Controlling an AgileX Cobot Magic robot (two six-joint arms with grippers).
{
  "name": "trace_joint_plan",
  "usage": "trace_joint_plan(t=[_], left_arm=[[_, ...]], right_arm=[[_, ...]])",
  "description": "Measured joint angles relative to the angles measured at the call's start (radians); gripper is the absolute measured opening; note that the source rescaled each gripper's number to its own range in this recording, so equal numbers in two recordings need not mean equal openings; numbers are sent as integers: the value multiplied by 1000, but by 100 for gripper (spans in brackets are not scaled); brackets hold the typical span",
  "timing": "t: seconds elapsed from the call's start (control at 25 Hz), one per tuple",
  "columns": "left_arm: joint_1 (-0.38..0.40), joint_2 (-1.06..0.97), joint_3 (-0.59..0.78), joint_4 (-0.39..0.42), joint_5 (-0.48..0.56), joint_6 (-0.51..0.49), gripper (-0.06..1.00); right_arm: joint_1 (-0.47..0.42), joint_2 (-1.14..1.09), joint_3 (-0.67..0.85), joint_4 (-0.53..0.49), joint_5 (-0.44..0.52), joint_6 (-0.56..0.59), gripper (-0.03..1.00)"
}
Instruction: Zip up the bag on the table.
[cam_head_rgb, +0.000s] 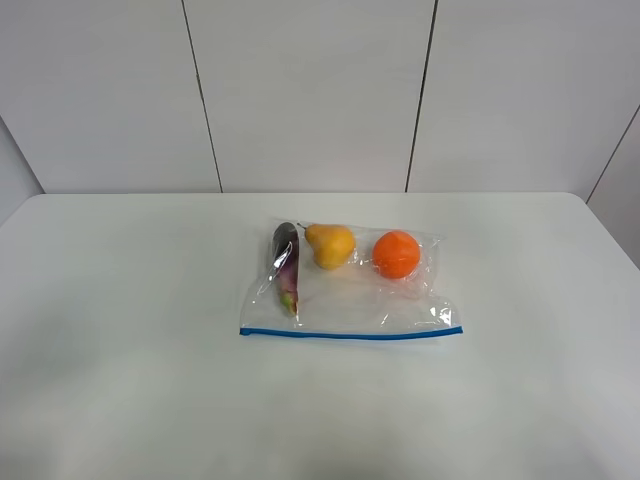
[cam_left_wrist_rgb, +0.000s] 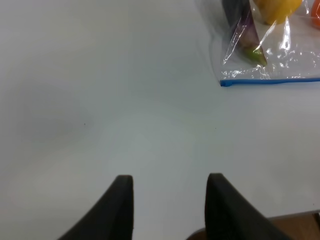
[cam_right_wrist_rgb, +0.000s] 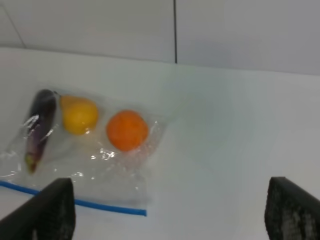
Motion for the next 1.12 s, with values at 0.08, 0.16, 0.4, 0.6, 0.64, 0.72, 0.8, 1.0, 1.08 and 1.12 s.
trace_joint_plan(t=[0.08,0.16,0.4,0.6,0.64,0.72,0.8,1.0,1.08,1.12], left_arm=[[0,0,0,0,0,0,66],[0,0,0,0,0,0,66],[0,0,0,0,0,0,66],[0,0,0,0,0,0,66],[0,0,0,0,0,0,66],[0,0,0,0,0,0,66],[0,0,0,0,0,0,66],[0,0,0,0,0,0,66],[0,0,0,0,0,0,66],[0,0,0,0,0,0,66]], right_arm=[[0,-38,2,2,29,1,100],[0,-79,21,2,54,2,100],[0,-203,154,3,91,26,100],[0,-307,259,3,95,34,100],[0,-327,277,3,95,38,100],[0,-363,303,3,95,49,100],[0,-400,325,3,94,53,100],[0,-501,367,2,80,52,100],[0,-539,387,0,71,52,100],[0,-560,396,-2,64,52,100]])
